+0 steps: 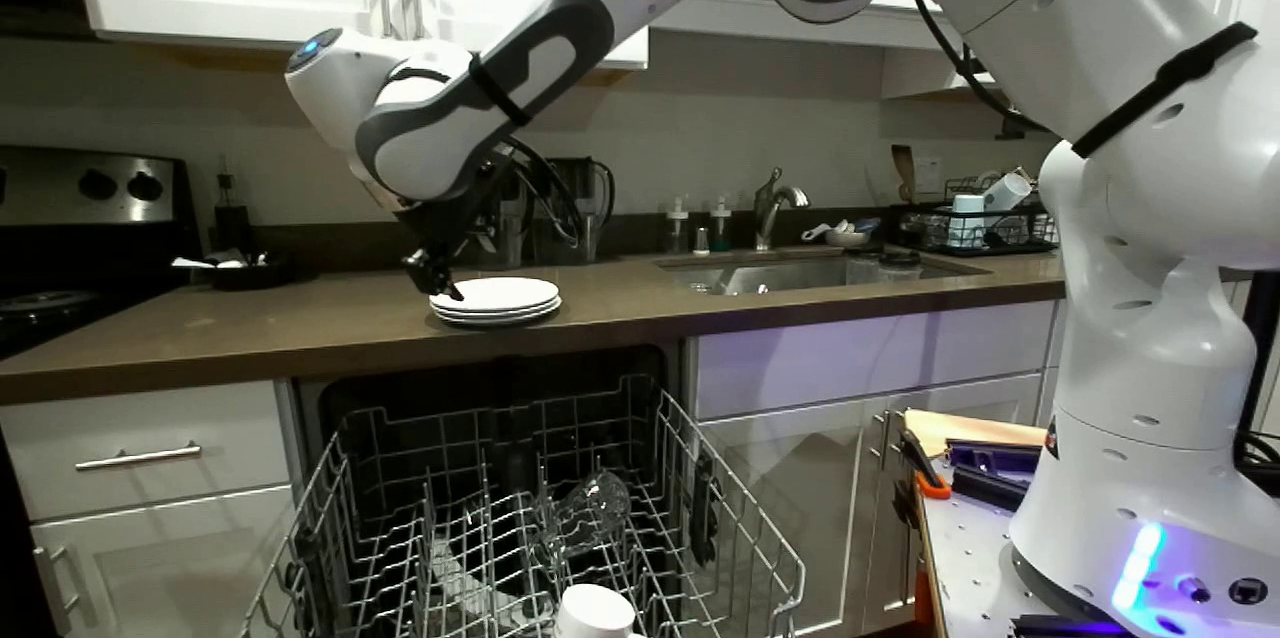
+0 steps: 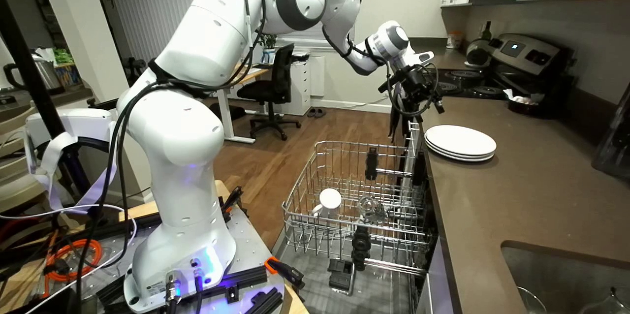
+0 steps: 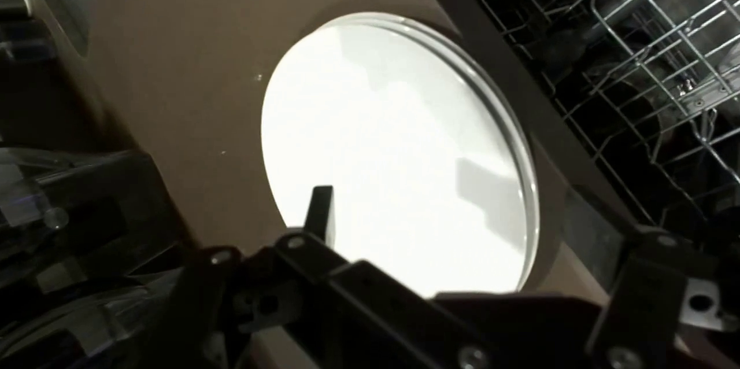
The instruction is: Take the two white plates one after the other and put them vertically in the dishwasher then move the glass bottle to the right
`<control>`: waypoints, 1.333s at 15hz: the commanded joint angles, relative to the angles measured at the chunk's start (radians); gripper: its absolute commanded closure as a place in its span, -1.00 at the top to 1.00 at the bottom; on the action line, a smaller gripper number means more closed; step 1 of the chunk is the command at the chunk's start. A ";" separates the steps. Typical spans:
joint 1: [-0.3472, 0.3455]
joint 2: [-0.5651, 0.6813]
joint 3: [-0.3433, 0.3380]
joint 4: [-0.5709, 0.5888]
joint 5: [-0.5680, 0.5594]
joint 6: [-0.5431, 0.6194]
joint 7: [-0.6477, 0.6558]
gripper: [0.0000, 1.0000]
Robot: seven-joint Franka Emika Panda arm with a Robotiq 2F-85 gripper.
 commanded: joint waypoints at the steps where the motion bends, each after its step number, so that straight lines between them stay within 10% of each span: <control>1: -0.022 0.016 0.034 0.004 0.025 -0.008 -0.040 1.00; 5: -0.012 0.037 0.026 0.009 -0.005 -0.005 -0.044 0.34; 6: -0.012 0.040 0.024 0.012 -0.009 -0.005 -0.047 0.81; 10: 0.003 0.012 0.045 0.005 0.007 -0.014 -0.060 1.00; 12: 0.006 0.015 0.059 0.019 0.006 -0.002 -0.076 0.49; 20: 0.008 0.030 0.047 0.050 -0.027 0.002 -0.125 -0.22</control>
